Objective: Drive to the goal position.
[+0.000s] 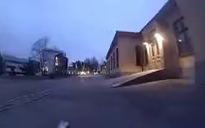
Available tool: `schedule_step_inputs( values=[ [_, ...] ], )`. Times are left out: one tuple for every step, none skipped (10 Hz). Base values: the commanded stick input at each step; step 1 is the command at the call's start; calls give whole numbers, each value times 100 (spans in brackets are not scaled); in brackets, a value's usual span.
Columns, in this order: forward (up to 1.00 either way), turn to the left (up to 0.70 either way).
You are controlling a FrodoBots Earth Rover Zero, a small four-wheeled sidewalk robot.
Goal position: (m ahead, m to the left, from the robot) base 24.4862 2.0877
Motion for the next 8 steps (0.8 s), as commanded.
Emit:
schedule_step_inputs(
  values=[
    [50,0],
    [50,0],
    [50,0],
    [50,0],
    [50,0],
    [50,0],
    [50,0],
    [50,0]
  ],
)
